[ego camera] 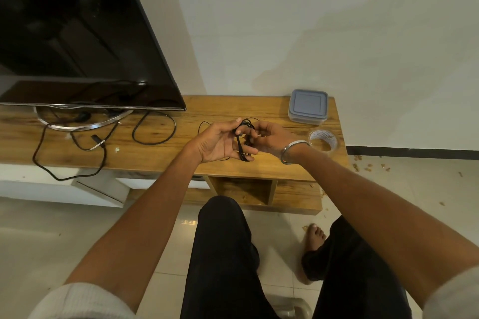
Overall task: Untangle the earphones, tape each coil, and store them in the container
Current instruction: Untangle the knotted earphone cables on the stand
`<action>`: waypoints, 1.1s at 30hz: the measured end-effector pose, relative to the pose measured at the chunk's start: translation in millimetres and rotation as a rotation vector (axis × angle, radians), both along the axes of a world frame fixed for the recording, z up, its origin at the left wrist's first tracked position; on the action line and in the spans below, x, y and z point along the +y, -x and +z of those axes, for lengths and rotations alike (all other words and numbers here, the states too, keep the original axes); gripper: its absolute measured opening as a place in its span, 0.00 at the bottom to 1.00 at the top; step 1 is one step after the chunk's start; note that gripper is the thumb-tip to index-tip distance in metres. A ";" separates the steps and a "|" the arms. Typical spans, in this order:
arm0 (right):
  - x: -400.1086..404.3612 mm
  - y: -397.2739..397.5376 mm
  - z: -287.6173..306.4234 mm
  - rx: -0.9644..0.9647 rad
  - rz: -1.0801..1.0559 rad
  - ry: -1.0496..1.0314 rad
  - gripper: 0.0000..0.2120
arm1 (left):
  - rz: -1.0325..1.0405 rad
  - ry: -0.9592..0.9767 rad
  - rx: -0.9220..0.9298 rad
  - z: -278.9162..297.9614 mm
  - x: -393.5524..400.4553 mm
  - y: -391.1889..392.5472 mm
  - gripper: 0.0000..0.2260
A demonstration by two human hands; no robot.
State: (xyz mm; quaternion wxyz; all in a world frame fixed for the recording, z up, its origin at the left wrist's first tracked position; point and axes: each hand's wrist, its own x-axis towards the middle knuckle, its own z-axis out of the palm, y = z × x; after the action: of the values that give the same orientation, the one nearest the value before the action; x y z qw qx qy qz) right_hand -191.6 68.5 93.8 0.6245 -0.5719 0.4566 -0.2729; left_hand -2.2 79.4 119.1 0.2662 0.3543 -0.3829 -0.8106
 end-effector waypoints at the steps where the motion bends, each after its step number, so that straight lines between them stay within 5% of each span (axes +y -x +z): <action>1: 0.6 -0.6 0.1 -0.003 -0.015 -0.003 0.13 | -0.002 -0.001 -0.007 1.0 0.4 0.3 0.14; 9: -0.4 -5.5 -3.9 -0.373 -0.063 -0.258 0.21 | 0.004 0.022 -0.064 8.4 1.2 -1.3 0.15; 18: 0.1 -6.6 0.8 -0.337 -0.058 -0.319 0.20 | 0.057 0.028 -0.067 4.1 1.8 -0.5 0.14; 33: -1.1 -4.5 -9.3 -0.057 -0.004 -0.077 0.25 | 0.316 -0.001 -0.187 -11.6 -4.1 5.8 0.15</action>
State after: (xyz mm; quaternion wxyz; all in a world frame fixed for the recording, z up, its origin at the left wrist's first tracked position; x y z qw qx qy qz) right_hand -187.1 67.5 84.5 0.6584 -0.5383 0.4498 -0.2727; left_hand -8.0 75.3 107.6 0.3532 0.4840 -0.3451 -0.7224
